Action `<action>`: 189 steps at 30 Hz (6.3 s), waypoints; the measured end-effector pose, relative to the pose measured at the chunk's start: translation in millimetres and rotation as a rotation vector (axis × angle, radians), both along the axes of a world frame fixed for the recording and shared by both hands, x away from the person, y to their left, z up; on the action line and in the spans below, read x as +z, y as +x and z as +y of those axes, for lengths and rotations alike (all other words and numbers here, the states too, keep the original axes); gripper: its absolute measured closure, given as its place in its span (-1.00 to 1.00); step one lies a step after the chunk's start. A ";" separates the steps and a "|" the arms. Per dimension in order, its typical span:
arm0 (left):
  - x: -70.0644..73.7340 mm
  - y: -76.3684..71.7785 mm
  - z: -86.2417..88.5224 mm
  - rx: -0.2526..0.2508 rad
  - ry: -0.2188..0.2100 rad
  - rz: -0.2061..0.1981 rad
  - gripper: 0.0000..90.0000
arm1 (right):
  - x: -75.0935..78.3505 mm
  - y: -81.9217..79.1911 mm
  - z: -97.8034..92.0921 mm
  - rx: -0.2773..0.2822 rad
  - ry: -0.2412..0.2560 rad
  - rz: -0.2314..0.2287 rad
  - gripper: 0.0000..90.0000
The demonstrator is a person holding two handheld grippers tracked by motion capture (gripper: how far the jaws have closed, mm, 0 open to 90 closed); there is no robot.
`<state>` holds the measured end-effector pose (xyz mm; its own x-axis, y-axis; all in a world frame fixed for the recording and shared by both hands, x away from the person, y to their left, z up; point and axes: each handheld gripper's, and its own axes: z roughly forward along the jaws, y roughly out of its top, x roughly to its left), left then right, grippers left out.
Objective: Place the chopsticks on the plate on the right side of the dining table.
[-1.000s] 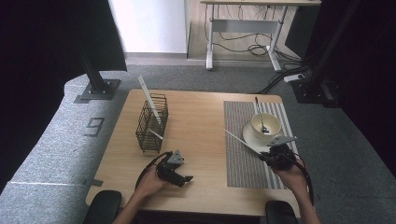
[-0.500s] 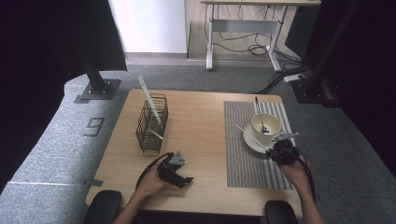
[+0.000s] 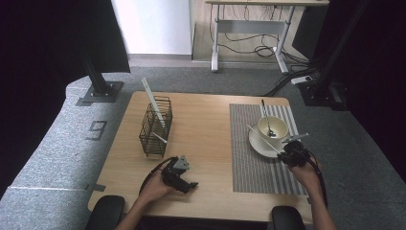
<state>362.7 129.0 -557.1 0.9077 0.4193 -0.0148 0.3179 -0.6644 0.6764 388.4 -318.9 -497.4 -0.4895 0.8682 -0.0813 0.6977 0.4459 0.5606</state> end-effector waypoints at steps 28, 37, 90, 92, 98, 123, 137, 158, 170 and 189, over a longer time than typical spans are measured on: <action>-0.4 0.9 -0.7 0.013 0.008 0.004 -0.89 | -5.5 16.0 -22.1 -0.062 0.001 -0.012 0.58; -0.4 0.8 -0.7 0.014 0.008 0.004 -0.89 | -6.7 16.0 -26.3 -0.116 0.000 -0.031 0.37; -0.5 0.4 -1.1 0.017 0.010 0.003 -0.90 | -40.6 0.6 -18.8 -0.279 0.256 -0.142 -1.00; -0.5 0.5 -1.3 0.016 0.011 0.004 -0.91 | -39.6 3.0 -19.8 -0.284 0.262 -0.147 -0.99; -0.6 0.7 -1.6 0.015 0.011 0.004 -0.92 | -40.3 7.8 -18.1 -0.299 0.233 -0.167 -0.98; -0.7 1.2 -2.6 0.010 0.013 0.005 -0.94 | -52.6 14.5 -18.5 -0.300 0.197 -0.211 -0.98; -0.7 1.5 -3.0 0.008 0.014 0.005 -0.95 | -55.0 19.6 -21.3 -0.291 0.177 -0.208 -0.97; -0.7 1.5 -2.9 0.008 0.014 0.006 -0.95 | -44.1 4.8 -17.5 -0.246 0.190 -0.242 -1.00; -0.7 1.5 -2.9 0.008 0.014 0.005 -0.95 | -35.6 -17.5 -16.0 -0.199 0.164 -0.240 -1.00; -0.7 1.4 -2.5 0.006 0.014 0.005 -0.95 | -21.4 -56.3 10.7 -0.061 0.180 -0.189 -1.00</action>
<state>364.2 126.5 -557.9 0.9051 0.4250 -0.0130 0.3251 -0.6722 0.6652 332.2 -308.2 -518.8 -0.4269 0.9043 -0.0075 0.5955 0.2874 0.7502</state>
